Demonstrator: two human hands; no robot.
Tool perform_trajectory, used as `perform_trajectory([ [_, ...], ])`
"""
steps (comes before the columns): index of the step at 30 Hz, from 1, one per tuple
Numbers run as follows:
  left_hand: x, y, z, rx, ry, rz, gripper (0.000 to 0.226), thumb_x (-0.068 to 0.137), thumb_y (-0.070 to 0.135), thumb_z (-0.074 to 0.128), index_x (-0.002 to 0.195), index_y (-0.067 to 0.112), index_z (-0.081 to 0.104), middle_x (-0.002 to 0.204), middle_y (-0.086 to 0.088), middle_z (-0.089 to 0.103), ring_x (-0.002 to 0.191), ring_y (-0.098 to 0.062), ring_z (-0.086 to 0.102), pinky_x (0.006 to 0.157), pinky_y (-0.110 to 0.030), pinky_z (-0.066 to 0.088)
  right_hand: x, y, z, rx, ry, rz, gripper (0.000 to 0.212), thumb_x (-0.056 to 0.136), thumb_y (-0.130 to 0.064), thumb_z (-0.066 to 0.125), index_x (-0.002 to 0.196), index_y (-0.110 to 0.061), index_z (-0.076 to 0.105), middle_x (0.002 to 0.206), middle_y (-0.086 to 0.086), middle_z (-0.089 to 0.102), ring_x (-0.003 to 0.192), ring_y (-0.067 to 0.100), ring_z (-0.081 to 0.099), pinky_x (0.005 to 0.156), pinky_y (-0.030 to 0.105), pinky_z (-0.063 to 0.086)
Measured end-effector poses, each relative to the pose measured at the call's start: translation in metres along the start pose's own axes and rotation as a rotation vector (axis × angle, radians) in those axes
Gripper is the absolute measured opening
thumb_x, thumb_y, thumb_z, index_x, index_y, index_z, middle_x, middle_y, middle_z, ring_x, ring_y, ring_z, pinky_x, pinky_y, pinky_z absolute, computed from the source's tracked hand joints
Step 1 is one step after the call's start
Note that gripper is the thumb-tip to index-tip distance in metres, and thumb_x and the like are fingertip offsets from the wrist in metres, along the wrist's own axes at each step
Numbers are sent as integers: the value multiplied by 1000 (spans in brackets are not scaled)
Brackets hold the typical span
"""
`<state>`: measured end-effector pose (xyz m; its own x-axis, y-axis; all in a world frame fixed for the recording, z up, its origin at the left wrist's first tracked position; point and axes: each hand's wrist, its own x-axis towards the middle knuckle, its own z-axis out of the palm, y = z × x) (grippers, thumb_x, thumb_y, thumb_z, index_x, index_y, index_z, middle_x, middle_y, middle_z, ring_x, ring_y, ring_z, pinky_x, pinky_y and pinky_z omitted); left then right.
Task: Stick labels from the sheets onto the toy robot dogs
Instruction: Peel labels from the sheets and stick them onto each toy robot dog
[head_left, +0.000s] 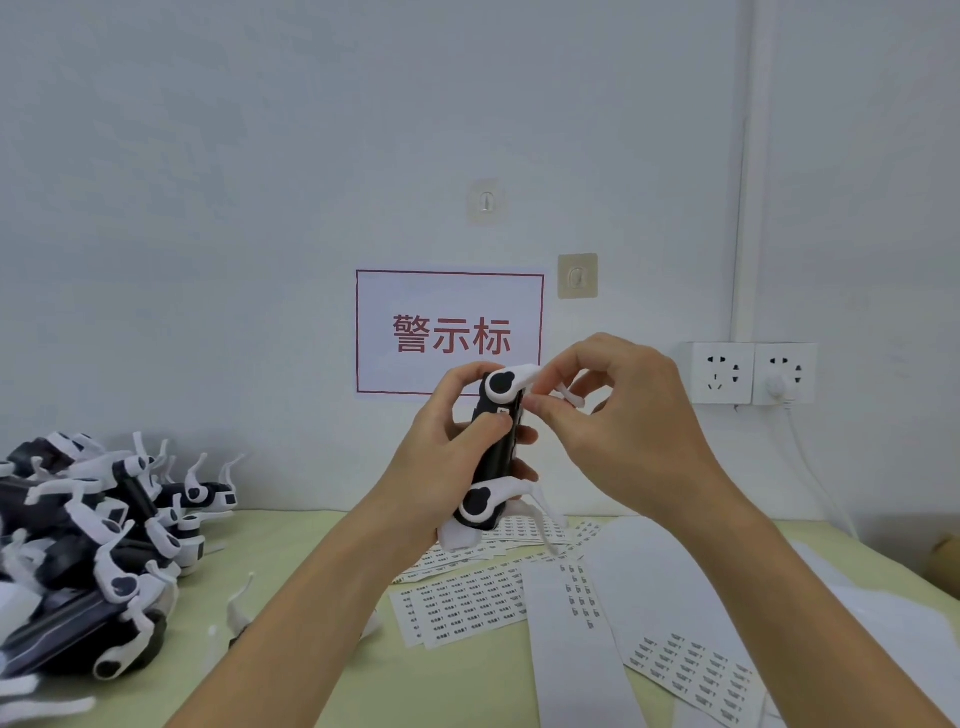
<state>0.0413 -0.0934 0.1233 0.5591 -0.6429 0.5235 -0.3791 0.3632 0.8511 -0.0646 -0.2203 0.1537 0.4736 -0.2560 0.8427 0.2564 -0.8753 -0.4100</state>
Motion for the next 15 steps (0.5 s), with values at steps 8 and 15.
perform_trajectory([
  [8, 2, 2, -2, -57, -30, -8, 41, 83, 13, 55, 120, 33, 58, 94, -13, 72, 75, -32, 69, 73, -41, 55, 1, 0, -4, 7, -5, 5, 17, 78, -21, 82, 73, -30, 69, 86, -13, 67, 77, 5, 59, 61, 6, 43],
  [15, 3, 0, -1, -2, 34, -3, 35, 100, 8, 46, 115, 37, 60, 92, -12, 73, 73, -31, 71, 67, -37, 55, 1, 1, -5, 10, -30, 9, 19, 77, -22, 83, 71, -31, 67, 83, -15, 66, 75, 6, 60, 60, 8, 43],
])
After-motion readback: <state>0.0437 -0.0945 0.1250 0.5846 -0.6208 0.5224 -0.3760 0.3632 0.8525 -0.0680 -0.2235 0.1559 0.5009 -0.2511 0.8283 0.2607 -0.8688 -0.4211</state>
